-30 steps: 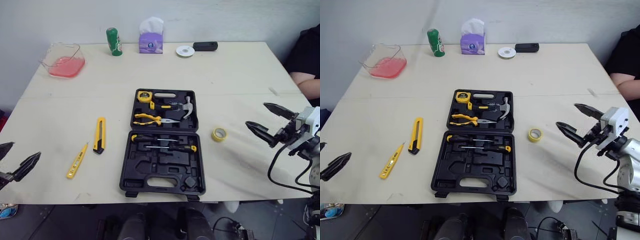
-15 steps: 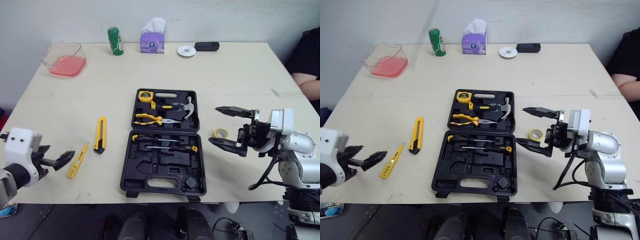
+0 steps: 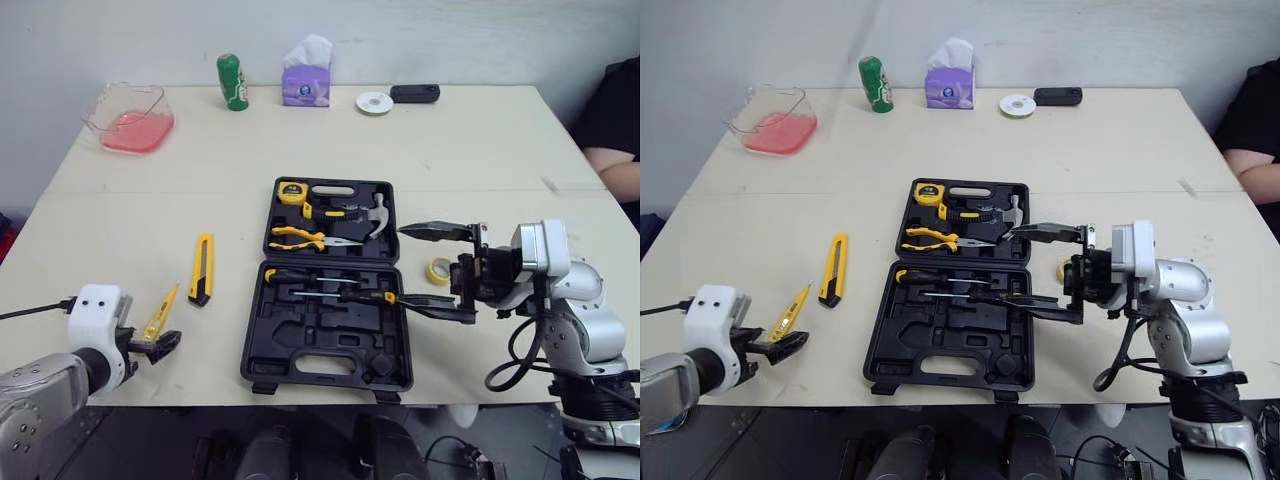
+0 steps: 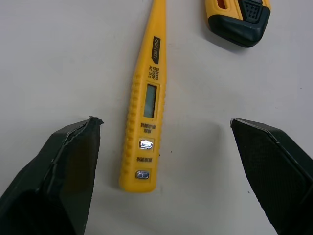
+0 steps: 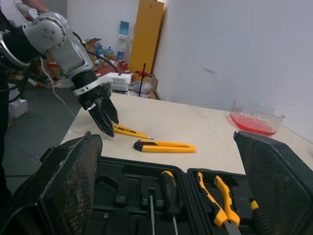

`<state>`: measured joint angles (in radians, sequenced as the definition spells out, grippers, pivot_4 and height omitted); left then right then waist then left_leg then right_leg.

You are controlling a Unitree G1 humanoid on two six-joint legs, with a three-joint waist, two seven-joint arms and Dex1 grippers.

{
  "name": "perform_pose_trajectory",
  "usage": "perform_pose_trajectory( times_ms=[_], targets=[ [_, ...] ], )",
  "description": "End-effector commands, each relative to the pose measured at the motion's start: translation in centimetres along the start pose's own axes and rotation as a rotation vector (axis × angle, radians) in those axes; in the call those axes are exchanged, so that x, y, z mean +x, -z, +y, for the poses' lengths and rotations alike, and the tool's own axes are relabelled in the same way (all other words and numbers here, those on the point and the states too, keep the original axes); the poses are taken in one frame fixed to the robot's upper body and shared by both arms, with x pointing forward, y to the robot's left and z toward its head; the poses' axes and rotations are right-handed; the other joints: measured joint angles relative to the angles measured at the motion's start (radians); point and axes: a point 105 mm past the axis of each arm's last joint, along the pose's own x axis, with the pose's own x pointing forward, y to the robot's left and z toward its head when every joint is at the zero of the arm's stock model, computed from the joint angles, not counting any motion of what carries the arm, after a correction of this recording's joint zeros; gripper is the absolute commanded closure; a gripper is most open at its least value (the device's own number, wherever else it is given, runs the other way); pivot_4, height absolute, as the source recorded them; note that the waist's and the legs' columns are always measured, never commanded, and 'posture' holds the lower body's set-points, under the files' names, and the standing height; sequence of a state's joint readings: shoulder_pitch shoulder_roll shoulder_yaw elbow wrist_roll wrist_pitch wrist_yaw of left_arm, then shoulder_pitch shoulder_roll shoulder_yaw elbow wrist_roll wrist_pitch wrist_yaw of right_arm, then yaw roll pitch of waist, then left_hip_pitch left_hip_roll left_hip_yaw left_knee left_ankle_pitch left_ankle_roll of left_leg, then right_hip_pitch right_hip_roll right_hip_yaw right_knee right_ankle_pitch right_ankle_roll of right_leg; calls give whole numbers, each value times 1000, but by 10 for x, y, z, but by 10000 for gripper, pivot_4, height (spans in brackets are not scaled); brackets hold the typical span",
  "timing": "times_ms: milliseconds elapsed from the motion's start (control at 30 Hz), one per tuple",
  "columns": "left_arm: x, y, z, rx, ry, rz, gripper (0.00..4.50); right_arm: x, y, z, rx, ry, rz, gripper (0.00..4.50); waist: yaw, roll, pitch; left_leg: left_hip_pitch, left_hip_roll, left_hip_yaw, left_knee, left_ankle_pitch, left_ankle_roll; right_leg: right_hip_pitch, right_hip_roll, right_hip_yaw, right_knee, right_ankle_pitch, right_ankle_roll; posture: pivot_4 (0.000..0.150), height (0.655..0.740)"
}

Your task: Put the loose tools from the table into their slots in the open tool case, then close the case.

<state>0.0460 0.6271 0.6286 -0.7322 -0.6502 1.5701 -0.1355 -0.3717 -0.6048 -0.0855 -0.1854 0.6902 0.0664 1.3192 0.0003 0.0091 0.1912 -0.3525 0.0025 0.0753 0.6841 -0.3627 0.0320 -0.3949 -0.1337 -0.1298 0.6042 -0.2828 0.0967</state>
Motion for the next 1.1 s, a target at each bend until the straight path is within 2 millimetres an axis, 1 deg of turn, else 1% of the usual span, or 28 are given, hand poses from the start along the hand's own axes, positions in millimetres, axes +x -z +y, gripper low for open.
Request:
perform_pose_trajectory(
  times_ms=[33,233,300,400,533,633,800,833,867,1000,1100],
  targets=[
    [1,-1,3,4,-17,-13,0,7,-13,0,-45,-11,-17,275,0,0,0,0,0,0,0,0,0,0,0,0,0,0,0,1500,7400],
    [6,2,12,22,-10,8,0,10,-13,-1,-44,-17,3,275,0,0,0,0,0,0,0,0,0,0,0,0,0,0,0,1500,7400],
    [10,5,9,35,17,24,0,10,-12,-1,-52,-22,19,275,0,0,0,0,0,0,0,0,0,0,0,0,0,0,0,1500,7400],
    [16,6,11,1,3,15,0,8,-11,-5,-71,-5,38,275,2,1,0,1,0,0,0,1,-1,0,-1,0,1,0,0,1500,7400],
    [20,18,10,-14,24,57,0,7,-10,-6,-80,0,51,275,5,3,-1,1,0,0,0,1,-1,0,-1,0,2,0,-1,1500,7400],
    [21,21,14,-14,6,56,8645,6,-9,-6,-83,2,54,0,3,4,-2,1,0,0,0,1,-1,0,-1,1,3,0,-1,1500,7400],
    [22,22,14,-13,4,58,32851,2,-5,-6,-85,11,61,0,3,4,-2,1,0,0,0,1,-1,0,-2,1,2,0,-1,1500,7400],
    [21,24,15,-12,4,65,37120,0,-3,-6,-84,13,63,0,3,4,-2,1,0,0,0,1,-1,0,-2,1,2,0,-1,1500,7400],
    [20,26,16,-6,0,75,39932,-2,-1,-5,-83,16,66,0,3,4,-2,1,0,0,0,1,-1,0,-2,1,2,0,-1,1500,7400],
    [18,32,25,7,-50,96,39934,-8,3,-2,-89,13,79,0,0,5,-2,1,0,0,0,1,-1,0,-2,1,2,0,-1,1500,7400],
    [17,32,28,-7,-59,81,39934,-12,6,0,-88,15,84,0,-3,7,-3,2,0,0,-1,1,-1,0,-2,1,2,-1,-1,1500,7400]
  ],
)
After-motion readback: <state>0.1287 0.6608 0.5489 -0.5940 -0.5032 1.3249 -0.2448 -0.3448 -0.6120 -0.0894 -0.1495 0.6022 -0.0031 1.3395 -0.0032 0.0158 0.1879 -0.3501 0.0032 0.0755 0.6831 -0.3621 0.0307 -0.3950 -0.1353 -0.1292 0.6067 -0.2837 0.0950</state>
